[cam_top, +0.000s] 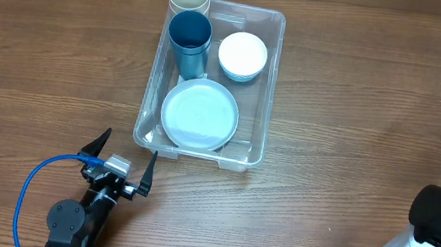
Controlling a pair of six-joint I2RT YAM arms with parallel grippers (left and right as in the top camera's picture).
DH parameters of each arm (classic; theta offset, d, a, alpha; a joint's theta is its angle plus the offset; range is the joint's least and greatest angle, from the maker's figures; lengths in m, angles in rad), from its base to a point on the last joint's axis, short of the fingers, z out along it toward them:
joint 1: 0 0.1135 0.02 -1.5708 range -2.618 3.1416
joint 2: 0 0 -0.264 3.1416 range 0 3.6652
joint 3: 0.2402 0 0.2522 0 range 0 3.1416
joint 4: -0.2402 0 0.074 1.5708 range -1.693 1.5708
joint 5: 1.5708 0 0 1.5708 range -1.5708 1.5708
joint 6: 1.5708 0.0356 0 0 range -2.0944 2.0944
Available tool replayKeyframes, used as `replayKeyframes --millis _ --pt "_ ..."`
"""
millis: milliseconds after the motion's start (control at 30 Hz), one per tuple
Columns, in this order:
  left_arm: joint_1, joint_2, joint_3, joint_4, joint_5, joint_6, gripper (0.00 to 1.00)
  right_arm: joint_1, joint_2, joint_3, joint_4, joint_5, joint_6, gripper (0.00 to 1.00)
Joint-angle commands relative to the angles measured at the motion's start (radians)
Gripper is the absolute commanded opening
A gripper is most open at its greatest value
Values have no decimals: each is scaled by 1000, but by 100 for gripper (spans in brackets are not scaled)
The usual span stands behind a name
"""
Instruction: Pack container
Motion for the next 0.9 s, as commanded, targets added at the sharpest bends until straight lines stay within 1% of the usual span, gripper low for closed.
replayKeyframes --millis 0,267,367,500,600,733,800,867 --pt "7 -7 -3 1 -2 11 100 0 -2 6 5 13 8 100" --pt "7 -7 -3 1 -2 11 100 23 -10 6 5 13 8 100" --pt "7 -7 -3 1 -2 11 100 25 -61 6 5 13 8 100" --pt "7 -7 -3 1 -2 11 100 40 -184 6 5 13 8 100" --pt "7 -7 -3 1 -2 11 100 132 -303 6 5 13 8 100" --pt "7 -7 -3 1 -2 11 100 360 -427 6 1 18 -5 100" --pt "7 -7 -3 1 -2 11 100 423 -469 5 -22 17 -6 100" --pt "7 -7 -3 1 -2 11 100 442 -515 -21 -35 16 -6 100"
